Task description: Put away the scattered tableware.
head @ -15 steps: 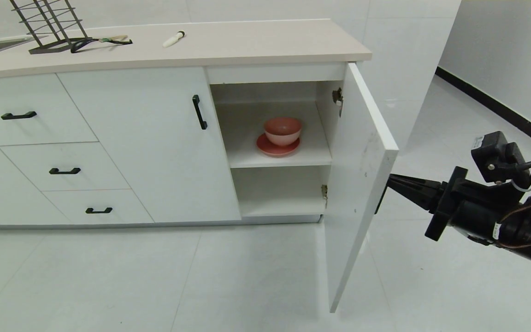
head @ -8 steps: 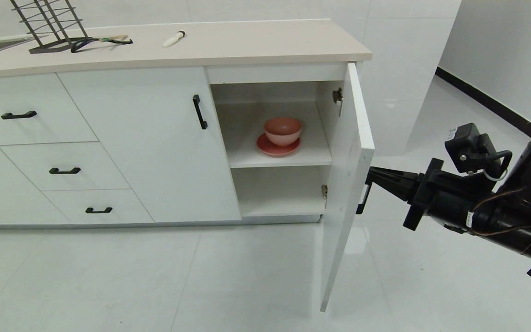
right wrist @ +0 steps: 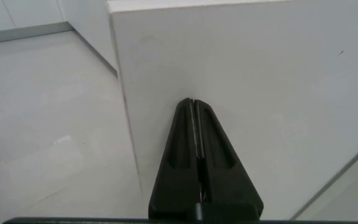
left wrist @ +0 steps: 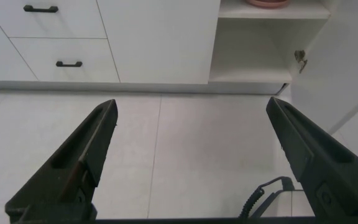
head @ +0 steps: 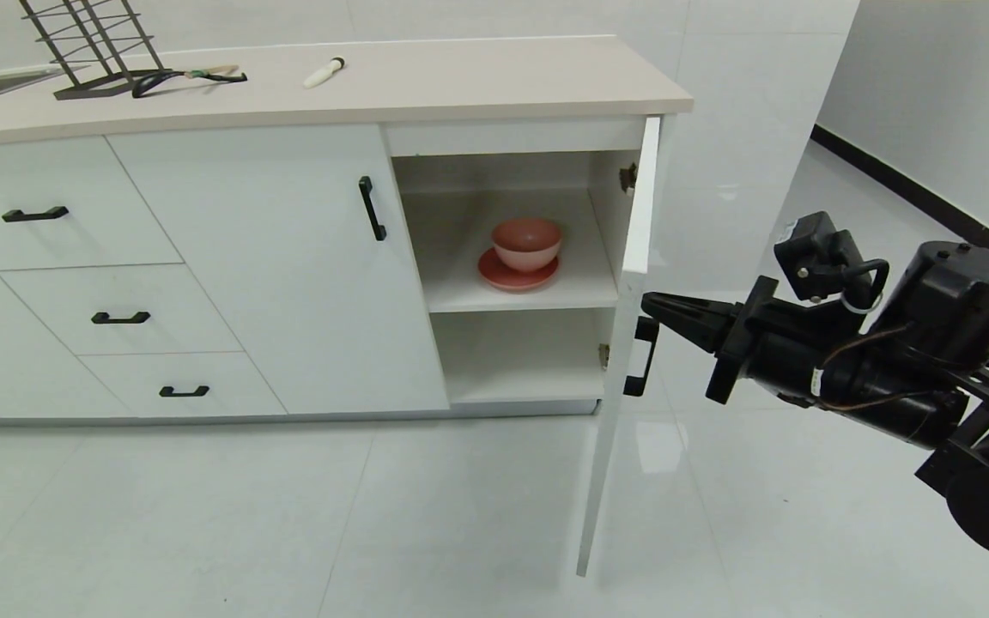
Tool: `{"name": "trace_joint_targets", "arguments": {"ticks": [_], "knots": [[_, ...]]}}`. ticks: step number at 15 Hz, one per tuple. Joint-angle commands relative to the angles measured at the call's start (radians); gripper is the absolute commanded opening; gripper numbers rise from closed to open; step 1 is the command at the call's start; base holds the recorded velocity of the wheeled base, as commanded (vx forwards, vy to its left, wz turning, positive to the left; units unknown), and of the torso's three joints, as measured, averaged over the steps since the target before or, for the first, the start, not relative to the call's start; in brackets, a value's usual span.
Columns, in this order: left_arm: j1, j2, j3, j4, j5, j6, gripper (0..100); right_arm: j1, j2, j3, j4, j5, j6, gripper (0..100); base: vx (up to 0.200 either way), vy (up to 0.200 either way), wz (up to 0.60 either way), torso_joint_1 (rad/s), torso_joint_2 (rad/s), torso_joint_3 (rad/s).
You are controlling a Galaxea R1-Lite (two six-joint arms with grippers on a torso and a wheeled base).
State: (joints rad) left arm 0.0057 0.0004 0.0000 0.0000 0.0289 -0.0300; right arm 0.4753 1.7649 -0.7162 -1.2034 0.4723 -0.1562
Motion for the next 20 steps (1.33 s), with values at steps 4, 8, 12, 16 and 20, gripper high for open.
{"name": "trace_joint_targets", "arguments": {"ticks": [4,8,12,16,20], "knots": [[-0.001,0.000,0.000,0.000,0.000,-0.002,100,0.043,0.090,-0.092,-0.002,0.000,0.000,0,0.000,0.000,0.00,0.000,0.00,0.000],[0.000,0.000,0.000,0.000,0.000,-0.002,100,0.078,0.146,-0.195,-0.012,0.000,0.001,0,0.000,0.000,0.00,0.000,0.00,0.000],[0.000,0.000,0.000,0.000,0.000,-0.004,100,0.078,0.192,-0.239,-0.013,0.000,0.001,0,0.000,0.000,0.00,0.000,0.00,0.000],[0.000,0.000,0.000,0.000,0.000,-0.004,100,0.086,0.238,-0.307,-0.021,0.000,0.001,0,0.000,0.000,0.00,0.000,0.00,0.000],[0.000,0.000,0.000,0.000,0.000,-0.004,100,0.111,0.274,-0.362,-0.027,0.000,0.001,0,0.000,0.000,0.00,0.000,0.00,0.000]]}}
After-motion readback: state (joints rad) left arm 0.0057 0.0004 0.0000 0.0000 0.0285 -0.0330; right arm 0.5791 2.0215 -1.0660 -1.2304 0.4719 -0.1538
